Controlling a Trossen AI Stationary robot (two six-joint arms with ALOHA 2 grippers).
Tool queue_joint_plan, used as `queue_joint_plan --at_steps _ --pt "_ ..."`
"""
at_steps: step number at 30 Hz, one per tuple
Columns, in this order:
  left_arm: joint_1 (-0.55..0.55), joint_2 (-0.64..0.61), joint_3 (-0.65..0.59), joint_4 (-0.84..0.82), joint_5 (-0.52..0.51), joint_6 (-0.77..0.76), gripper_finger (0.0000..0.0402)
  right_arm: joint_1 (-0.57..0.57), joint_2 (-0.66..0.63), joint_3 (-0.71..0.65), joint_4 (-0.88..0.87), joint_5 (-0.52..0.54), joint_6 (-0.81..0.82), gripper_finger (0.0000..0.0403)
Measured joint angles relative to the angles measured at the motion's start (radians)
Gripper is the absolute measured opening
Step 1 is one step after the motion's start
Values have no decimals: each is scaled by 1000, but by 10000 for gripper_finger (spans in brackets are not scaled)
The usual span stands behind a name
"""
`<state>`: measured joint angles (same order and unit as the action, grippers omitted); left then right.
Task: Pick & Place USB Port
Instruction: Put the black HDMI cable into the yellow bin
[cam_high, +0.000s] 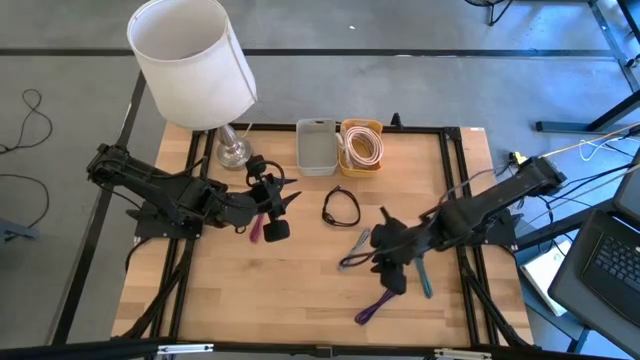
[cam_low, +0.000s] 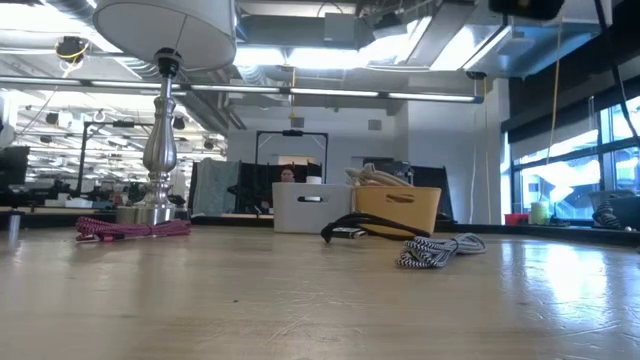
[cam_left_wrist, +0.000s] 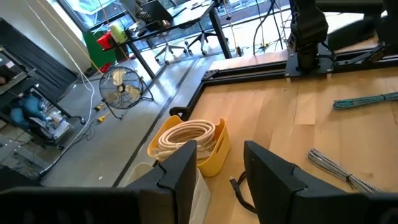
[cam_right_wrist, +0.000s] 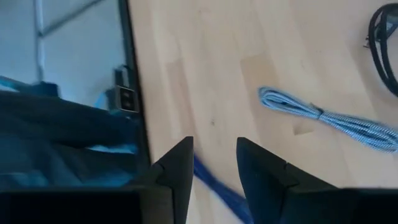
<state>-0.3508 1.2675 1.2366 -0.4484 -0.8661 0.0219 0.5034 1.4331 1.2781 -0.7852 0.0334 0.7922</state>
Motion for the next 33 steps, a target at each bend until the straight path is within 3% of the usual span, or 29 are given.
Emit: queue_joint_plan --at_steps 9,17,29,33 --pt "0 0 0 3 0 0 127 -70 141 0 36 192 -175 125" --pt "0 0 0 9 1 -8 127 -194 263 0 107 119 -363 125" --pt "0 0 0 23 0 -8 127 -344 406 0 105 146 -604 125" --pt "0 0 0 23 0 -8 127 -393 443 0 105 99 -647 125"
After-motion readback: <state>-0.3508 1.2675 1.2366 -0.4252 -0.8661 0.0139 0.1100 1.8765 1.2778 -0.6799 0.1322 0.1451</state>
